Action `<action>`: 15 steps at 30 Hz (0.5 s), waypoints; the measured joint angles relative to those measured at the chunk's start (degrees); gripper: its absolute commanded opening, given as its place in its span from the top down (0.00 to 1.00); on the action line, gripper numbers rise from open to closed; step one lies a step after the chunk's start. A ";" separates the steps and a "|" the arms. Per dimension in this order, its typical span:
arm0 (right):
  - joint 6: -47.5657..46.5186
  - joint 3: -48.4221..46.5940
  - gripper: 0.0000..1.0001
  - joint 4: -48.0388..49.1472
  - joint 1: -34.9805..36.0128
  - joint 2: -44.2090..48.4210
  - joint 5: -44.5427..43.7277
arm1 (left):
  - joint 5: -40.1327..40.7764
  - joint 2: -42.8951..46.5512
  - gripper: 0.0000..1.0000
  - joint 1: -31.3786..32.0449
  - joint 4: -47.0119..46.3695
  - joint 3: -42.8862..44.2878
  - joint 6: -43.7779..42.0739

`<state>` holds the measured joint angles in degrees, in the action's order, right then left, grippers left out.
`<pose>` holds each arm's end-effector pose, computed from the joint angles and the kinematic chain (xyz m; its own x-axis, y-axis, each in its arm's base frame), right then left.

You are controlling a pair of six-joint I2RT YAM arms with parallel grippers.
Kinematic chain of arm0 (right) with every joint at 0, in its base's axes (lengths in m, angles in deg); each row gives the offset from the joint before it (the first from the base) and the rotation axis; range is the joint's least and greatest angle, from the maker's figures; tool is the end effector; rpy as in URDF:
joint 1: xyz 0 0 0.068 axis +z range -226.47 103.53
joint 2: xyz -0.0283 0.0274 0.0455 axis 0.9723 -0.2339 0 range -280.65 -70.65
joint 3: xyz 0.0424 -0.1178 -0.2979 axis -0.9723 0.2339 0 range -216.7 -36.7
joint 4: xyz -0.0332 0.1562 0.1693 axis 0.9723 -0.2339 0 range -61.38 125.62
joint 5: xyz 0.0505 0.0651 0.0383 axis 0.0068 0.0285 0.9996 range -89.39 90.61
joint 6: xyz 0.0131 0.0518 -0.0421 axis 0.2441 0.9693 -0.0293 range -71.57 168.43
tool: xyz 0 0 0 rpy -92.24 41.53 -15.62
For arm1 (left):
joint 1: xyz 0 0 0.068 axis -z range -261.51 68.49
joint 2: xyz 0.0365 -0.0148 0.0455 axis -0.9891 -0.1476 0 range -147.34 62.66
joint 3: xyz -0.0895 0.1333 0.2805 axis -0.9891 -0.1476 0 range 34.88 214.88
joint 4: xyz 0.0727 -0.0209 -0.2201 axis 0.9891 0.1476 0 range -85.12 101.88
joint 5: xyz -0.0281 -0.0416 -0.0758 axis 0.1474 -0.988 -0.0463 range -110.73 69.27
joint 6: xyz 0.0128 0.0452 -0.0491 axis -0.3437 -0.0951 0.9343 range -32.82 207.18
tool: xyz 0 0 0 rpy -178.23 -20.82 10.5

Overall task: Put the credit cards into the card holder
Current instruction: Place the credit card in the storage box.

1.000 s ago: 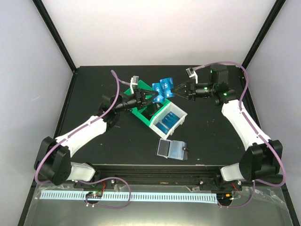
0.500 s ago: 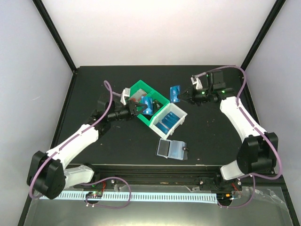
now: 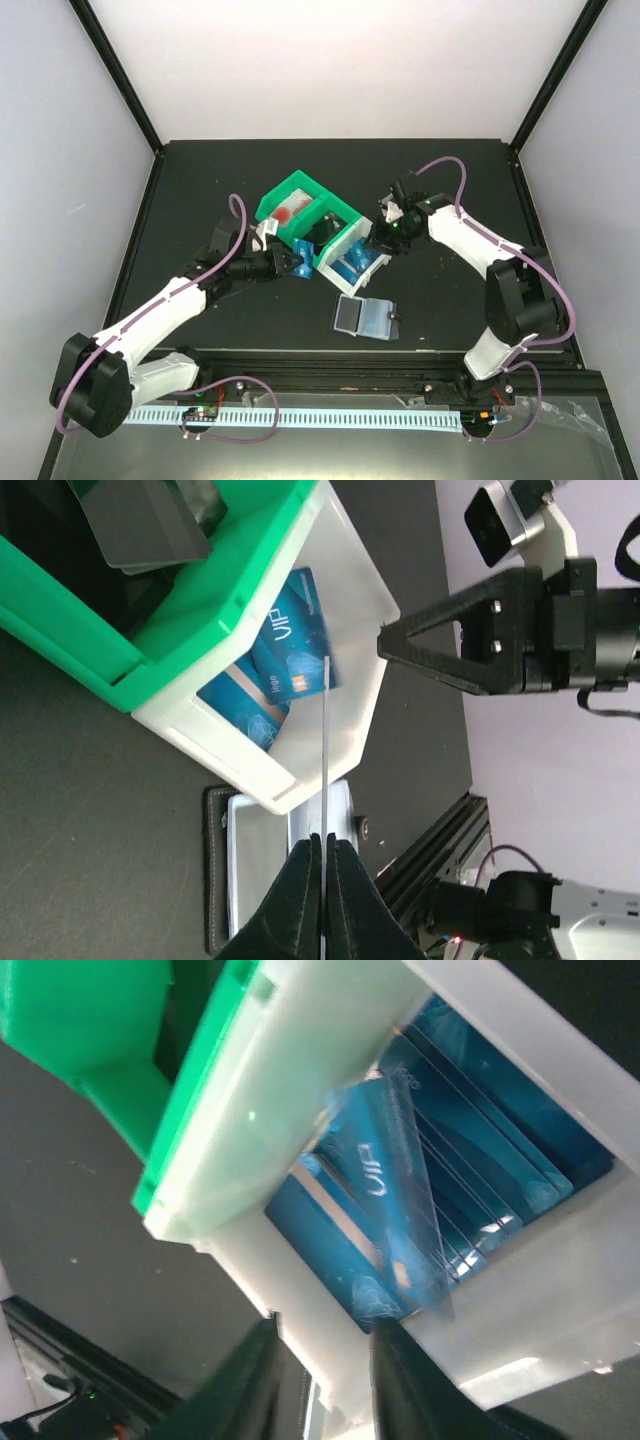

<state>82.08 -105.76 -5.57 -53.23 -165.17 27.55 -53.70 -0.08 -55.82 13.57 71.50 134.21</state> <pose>0.2774 0.1461 0.2777 -0.9886 0.1130 -0.0993 0.0373 0.8237 0.5658 0.1604 -0.1102 0.2854 -0.9114 -0.2428 -0.3323 0.1460 0.5643 -0.8125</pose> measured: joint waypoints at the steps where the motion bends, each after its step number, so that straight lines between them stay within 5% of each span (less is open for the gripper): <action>1: 0.22 0.00 0.63 -0.33 0.24 -0.46 -0.59 | 0.00 0.00 0.98 0.28 0.33 -0.04 -0.42; 7: 1.36 1.51 0.53 -0.81 0.52 2.05 -3.56 | 0.04 0.00 0.98 2.40 1.27 -1.49 -1.99; 15: 2.71 14.71 0.53 -1.40 2.64 19.28 -9.86 | 1.92 -1.81 0.98 10.69 1.33 -3.91 -2.05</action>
<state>84.79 -91.05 -6.96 -50.58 -145.89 17.69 -51.78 -1.90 -45.13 14.91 67.59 132.15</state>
